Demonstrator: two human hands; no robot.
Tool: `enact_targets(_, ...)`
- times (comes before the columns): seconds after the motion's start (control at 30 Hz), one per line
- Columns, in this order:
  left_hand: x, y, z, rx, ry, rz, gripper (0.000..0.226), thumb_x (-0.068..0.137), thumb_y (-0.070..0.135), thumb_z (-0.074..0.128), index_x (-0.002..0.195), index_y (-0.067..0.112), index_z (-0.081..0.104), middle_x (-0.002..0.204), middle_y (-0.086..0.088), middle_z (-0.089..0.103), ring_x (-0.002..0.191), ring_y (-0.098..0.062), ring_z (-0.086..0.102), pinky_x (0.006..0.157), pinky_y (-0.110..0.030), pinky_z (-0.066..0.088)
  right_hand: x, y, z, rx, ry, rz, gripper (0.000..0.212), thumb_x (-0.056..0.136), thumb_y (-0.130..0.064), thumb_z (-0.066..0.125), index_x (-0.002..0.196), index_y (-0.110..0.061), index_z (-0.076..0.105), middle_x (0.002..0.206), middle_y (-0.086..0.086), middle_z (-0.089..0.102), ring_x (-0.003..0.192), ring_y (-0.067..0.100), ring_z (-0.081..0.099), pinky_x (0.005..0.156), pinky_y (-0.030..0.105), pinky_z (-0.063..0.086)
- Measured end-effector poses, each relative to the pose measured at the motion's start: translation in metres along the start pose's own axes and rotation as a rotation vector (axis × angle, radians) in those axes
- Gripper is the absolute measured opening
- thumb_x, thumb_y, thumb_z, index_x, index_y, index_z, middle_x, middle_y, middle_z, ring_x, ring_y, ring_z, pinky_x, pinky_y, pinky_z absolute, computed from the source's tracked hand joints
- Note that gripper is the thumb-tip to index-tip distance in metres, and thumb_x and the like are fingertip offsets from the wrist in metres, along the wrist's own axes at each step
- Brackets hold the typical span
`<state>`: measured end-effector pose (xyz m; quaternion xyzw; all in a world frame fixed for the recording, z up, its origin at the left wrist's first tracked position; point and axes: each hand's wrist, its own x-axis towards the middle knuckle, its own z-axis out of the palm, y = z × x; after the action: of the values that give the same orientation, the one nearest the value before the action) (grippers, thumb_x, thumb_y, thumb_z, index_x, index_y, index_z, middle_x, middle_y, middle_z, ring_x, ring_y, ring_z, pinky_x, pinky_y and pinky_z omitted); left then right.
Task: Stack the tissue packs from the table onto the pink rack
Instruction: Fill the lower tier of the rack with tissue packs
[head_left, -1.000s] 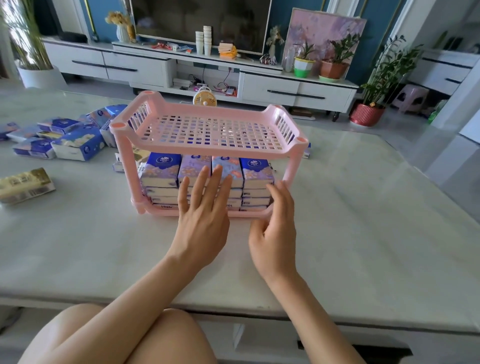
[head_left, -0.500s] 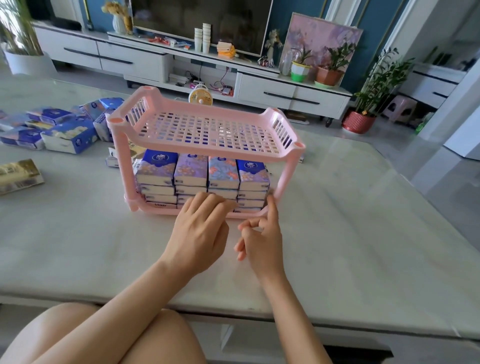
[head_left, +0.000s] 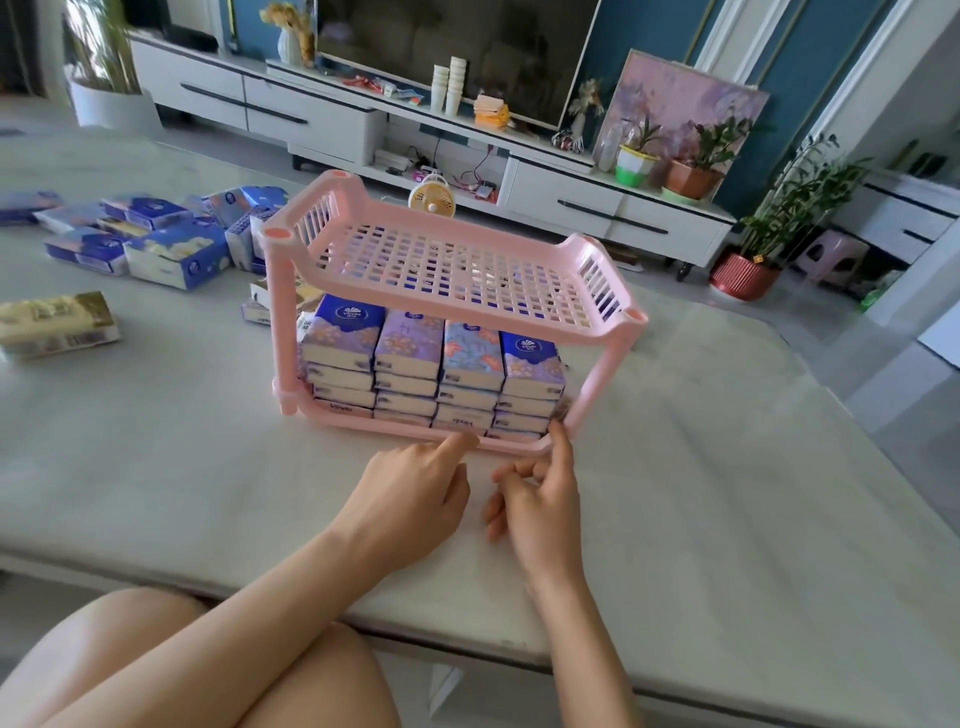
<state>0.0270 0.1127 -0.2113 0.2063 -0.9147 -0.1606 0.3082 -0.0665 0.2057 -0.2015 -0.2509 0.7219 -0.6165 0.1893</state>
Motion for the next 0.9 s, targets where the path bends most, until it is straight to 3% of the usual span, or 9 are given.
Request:
enact_targets(0.13,0.0008,0.0020,0.0008,0.001,-0.020,-0.009,0.052,0.082,0.032,0.026,0.131,0.024,0.043,0.100,-0.006,0.068,0.090,-0.034,0.060,0.066,-0.033,0.041,-0.0009,0.0005,-0.0001,-0.010,0.003,-0.005,0.071,0.083,0.011,0.044,0.142,-0.023,0.024,0.071,0.003,0.054,0.037,0.010,0.048,0.034,0.023,0.038)
enact_targets(0.27,0.0027,0.0061,-0.0018,0.022,-0.051,-0.046,0.044,0.092,0.024,0.040,0.136,0.024,0.037,0.102,-0.006,0.067,0.094,-0.033,0.059,0.067,-0.034,0.040,-0.0016,-0.0006,-0.0006,0.004,0.005,-0.001,0.067,0.083,0.011,0.045,0.140,-0.021,0.027,0.072,0.006,0.054,0.036,0.010,0.049,0.033,0.022,0.037)
enact_targets(0.47,0.0005,0.0051,-0.0014,0.039,-0.049,-0.021,0.054,0.085,0.031,0.026,0.138,0.024,0.035,0.101,-0.006,0.067,0.091,-0.034,0.059,0.065,-0.034,0.040,0.0005,-0.0024,0.0010,0.010,-0.014,0.006,0.079,0.083,0.010,0.047,0.146,-0.028,0.017,0.070,0.003,0.054,0.037,0.011,0.048,0.036,0.024,0.039)
enact_targets(0.6,0.0022,0.0070,-0.0020,0.089,-0.097,-0.071,0.045,0.094,0.025,0.036,0.139,0.026,0.032,0.107,-0.005,0.065,0.098,-0.031,0.058,0.069,-0.033,0.038,0.0010,-0.0026,0.0000,0.029,0.003,0.021,0.072,0.083,0.009,0.047,0.142,-0.024,0.024,0.070,0.004,0.056,0.037,0.011,0.048,0.035,0.023,0.038)
enact_targets(0.9,0.0056,0.0008,0.0033,0.048,-0.071,-0.134,0.040,0.093,0.023,0.039,0.132,0.025,0.038,0.089,-0.005,0.066,0.089,-0.031,0.059,0.065,-0.033,0.038,-0.0017,-0.0018,-0.0003,0.030,0.009,0.014,0.068,0.083,0.009,0.043,0.140,-0.023,0.027,0.074,0.005,0.056,0.038,0.010,0.047,0.035,0.022,0.036)
